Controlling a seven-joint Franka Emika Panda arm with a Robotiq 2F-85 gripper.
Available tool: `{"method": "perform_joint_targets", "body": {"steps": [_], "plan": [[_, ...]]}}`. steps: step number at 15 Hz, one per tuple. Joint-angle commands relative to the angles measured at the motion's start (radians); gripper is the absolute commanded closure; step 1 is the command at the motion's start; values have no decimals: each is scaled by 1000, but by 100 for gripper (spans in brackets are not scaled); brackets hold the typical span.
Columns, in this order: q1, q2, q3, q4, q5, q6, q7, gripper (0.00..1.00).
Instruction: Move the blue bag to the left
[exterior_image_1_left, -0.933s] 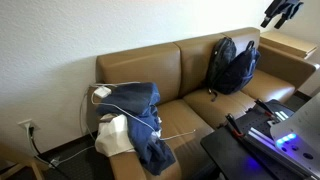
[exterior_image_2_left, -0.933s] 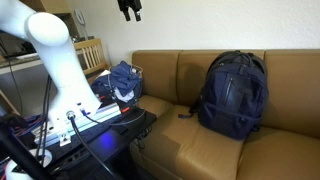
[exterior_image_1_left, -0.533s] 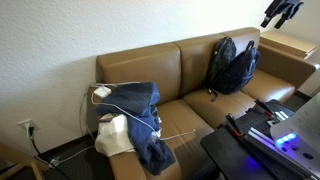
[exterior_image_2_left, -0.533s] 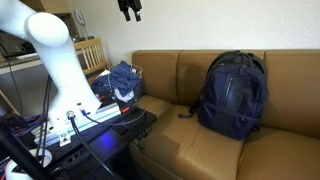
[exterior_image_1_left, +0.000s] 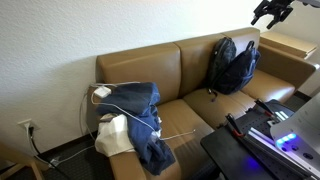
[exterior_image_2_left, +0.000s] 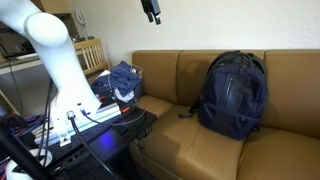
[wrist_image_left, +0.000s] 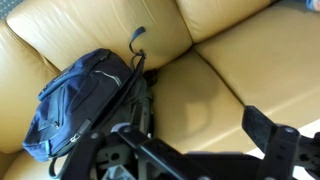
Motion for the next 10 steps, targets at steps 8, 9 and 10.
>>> {"method": "perform_joint_targets", "body": {"steps": [8, 9, 10], "plan": [[-137, 413, -75, 281, 140, 156, 29, 0], [-142, 452, -65, 291, 93, 162, 76, 0], [-156, 525, -56, 312, 37, 210, 158, 0]]}}
